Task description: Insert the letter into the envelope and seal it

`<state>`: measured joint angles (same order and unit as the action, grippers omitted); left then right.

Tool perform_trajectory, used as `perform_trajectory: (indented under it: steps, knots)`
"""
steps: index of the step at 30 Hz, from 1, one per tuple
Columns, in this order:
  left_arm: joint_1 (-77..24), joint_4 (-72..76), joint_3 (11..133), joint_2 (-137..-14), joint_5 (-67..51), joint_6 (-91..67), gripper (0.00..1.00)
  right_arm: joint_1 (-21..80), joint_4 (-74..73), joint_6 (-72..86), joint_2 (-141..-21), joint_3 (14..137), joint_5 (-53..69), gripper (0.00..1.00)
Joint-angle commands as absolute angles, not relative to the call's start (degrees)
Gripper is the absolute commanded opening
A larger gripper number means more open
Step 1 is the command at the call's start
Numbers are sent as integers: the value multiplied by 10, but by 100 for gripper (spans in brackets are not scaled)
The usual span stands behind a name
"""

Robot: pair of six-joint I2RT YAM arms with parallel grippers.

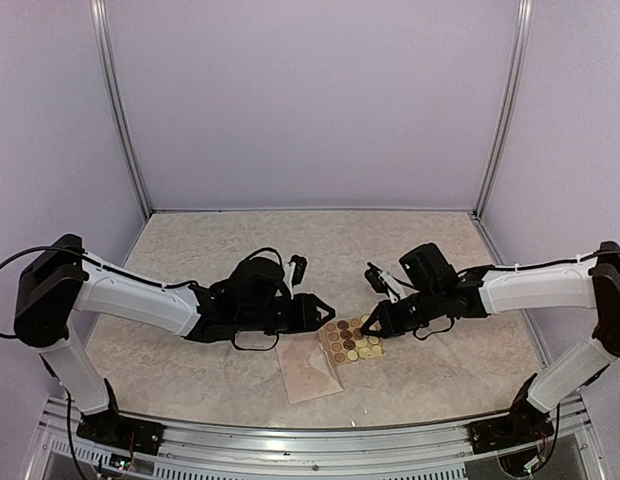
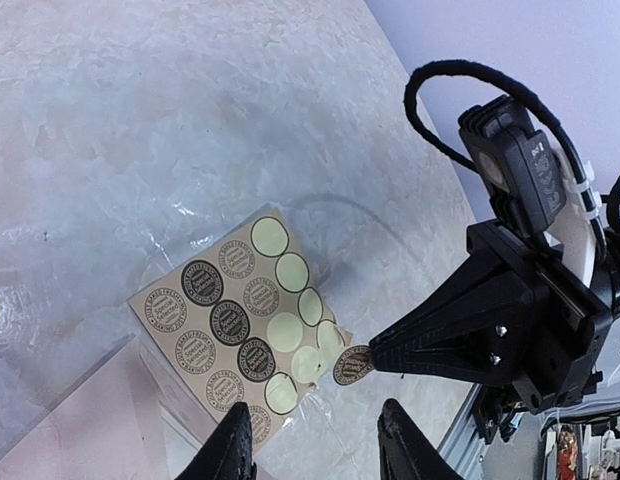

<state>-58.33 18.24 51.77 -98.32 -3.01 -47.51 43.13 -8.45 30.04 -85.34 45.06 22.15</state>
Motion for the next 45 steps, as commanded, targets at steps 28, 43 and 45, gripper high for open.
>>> perform_trajectory:
  steps: [28, 43, 45]
  knots:
    - [-562, 77, 429, -1022, -14, -415, 36, 462, -32, 368, -808, 414, 223, 0]
    - [-582, -42, 240, -772, 21, -571, 37, 465, -26, 364, -824, 422, 231, 0]
    - [-590, -58, 236, -743, 24, -571, 37, 466, -28, 364, -825, 421, 231, 0]
